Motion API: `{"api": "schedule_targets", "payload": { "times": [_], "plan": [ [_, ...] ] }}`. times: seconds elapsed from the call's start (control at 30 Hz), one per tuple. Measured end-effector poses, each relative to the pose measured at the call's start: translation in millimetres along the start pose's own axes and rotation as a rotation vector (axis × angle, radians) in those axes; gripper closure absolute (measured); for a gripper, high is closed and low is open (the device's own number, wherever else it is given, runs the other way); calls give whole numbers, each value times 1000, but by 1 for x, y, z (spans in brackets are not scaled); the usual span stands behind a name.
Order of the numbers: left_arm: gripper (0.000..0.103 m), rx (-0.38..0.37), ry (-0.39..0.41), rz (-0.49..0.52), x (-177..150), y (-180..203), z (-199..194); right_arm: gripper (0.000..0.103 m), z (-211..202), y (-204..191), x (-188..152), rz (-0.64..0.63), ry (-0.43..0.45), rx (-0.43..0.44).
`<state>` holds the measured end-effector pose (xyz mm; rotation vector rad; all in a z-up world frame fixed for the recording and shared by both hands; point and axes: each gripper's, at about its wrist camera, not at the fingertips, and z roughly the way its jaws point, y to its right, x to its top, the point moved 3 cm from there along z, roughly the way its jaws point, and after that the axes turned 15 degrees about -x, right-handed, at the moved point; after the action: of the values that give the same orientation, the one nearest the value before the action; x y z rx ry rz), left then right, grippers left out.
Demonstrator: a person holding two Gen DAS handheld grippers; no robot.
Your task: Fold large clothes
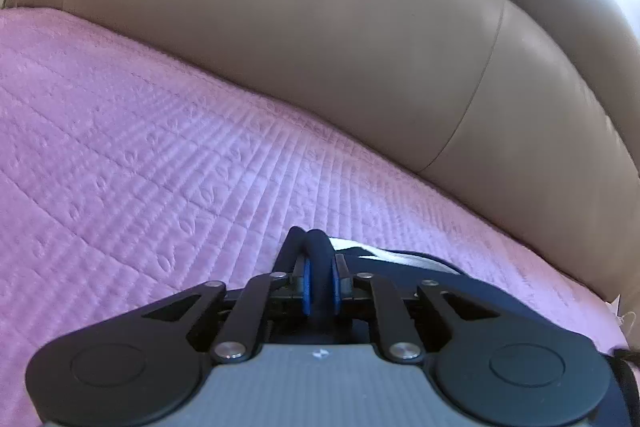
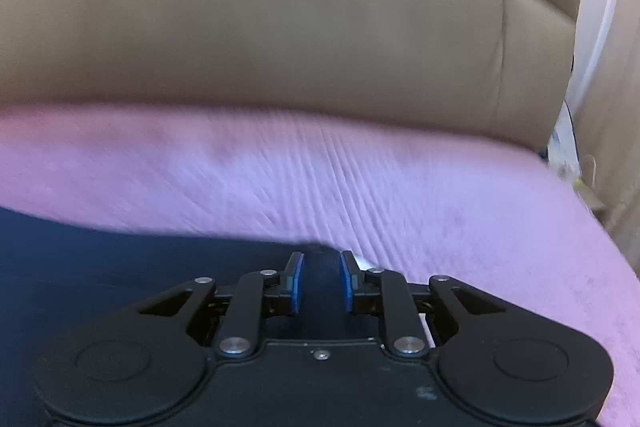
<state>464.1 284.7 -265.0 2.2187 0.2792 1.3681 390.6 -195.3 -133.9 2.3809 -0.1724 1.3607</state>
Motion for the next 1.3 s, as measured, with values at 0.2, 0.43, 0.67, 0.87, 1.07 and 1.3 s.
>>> {"api": "schedule_targets", "payload": {
  "times": [0.2,0.43,0.67,0.87,1.07,1.3],
  "plan": [
    [87,32,24,87,46,53,-55,56,-139,-15,-25,57,16,324],
    [87,119,-146,-121,10,55,-155,89,-100,-85,-109,22,-214,229],
    [87,188,-205,-417,-64,7,-226,86,-111,-81,-72,74,-360,218],
    [71,98,-145,-678,-90,-24,-237,85,-146,-71,-81,86,-285,234],
    [62,15,-47,-846,-116,-30,-238,85,-116,-72,-107,82,-358,272],
    [53,8,-14,-755,-113,-11,-222,85,-107,-62,-118,127,-299,368]
  ]
}}
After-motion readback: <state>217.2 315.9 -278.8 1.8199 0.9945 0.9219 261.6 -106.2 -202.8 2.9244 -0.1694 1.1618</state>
